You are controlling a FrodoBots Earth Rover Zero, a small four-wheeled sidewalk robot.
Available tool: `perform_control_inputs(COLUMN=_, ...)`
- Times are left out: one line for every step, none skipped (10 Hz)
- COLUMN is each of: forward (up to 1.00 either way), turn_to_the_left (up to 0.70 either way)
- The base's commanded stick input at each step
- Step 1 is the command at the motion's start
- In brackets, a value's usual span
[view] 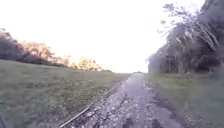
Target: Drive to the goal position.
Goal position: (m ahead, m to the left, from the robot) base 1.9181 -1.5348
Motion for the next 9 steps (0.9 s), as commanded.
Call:
perform_control_inputs(forward=0.0, turn_to_the_left=-0.7)
perform_control_inputs(forward=0.0, turn_to_the_left=-0.7)
perform_control_inputs(forward=0.0, turn_to_the_left=-0.7)
perform_control_inputs(forward=0.0, turn_to_the_left=-0.7)
perform_control_inputs(forward=0.0, turn_to_the_left=-0.7)
perform_control_inputs(forward=0.0, turn_to_the_left=-0.7)
perform_control_inputs(forward=0.0, turn_to_the_left=-0.7)
perform_control_inputs(forward=0.0, turn_to_the_left=-0.7)
perform_control_inputs(forward=0.0, turn_to_the_left=-0.34)
